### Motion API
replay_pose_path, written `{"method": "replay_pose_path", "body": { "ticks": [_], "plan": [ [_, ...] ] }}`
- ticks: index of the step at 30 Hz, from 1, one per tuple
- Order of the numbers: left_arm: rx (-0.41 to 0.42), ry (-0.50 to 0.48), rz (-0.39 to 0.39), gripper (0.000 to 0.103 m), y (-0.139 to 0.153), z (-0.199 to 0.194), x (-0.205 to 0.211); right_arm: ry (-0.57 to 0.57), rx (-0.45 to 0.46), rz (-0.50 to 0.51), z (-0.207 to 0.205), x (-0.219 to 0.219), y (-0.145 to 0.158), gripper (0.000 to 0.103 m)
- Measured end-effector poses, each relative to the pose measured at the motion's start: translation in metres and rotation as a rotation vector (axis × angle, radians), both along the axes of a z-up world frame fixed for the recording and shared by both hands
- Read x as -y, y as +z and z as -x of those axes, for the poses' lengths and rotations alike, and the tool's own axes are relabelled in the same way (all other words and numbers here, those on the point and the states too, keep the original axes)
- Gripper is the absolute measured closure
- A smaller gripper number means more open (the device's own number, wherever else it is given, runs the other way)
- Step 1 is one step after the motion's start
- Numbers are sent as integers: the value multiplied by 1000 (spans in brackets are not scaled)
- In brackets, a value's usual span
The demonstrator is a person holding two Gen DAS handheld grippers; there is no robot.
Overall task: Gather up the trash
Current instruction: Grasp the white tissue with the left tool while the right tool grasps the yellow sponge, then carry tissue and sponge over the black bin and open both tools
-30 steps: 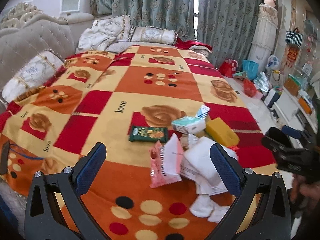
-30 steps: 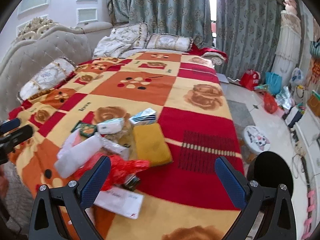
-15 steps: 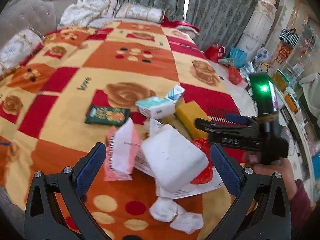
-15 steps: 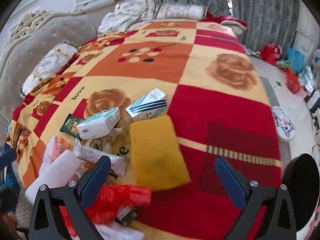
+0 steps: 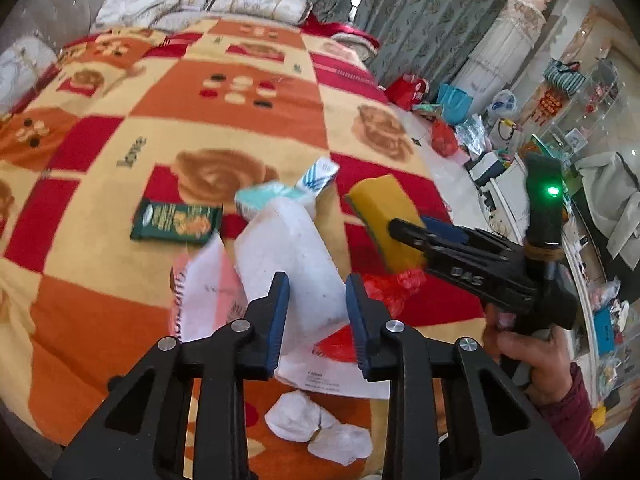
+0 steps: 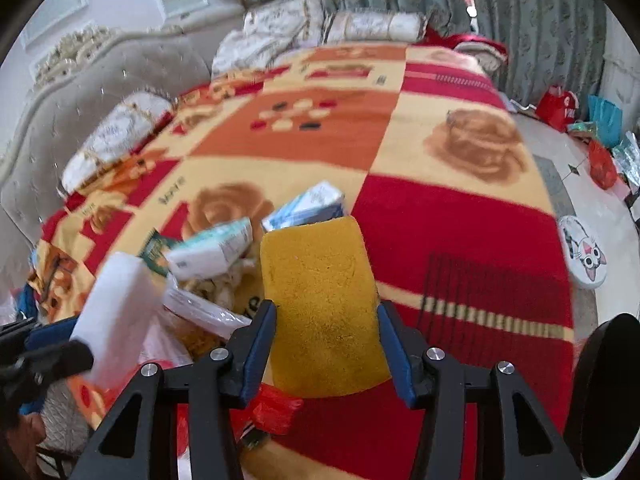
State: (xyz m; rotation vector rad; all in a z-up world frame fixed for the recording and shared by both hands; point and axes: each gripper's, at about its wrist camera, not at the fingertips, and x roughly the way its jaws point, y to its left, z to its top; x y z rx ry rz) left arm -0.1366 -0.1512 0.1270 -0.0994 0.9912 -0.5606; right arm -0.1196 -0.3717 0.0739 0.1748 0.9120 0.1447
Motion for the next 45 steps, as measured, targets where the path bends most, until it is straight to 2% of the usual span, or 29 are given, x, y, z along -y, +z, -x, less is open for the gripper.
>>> {"method": "replay_pose_path", "body": {
  "ticks": [4, 10, 21, 27, 34, 41, 44, 45],
  "plan": [
    [28, -5, -1, 79, 10, -1, 6, -25, 51, -49, 17, 18, 23, 53],
    [52, -34, 8, 79, 21, 1, 27, -73, 86, -21, 46, 43, 36, 53],
    [73, -194, 50, 79, 40, 25, 128, -242, 76, 46, 98, 125, 36, 53],
    [51, -276, 59, 79, 37, 40, 197, -380, 57, 80, 129, 190, 32, 53],
    [10, -329, 70, 79, 21, 47, 270, -495, 16, 54, 152, 252, 17, 53],
    [-39, -362, 104, 79, 4, 47, 328, -550, 8, 31, 164, 288, 9, 53],
    [-61, -370, 160, 78, -2, 46, 344, -565, 15, 28, 165, 297, 8, 48],
    [-71, -373, 174, 73, -4, 45, 348, -571, 16, 25, 165, 299, 8, 41]
  ]
}}
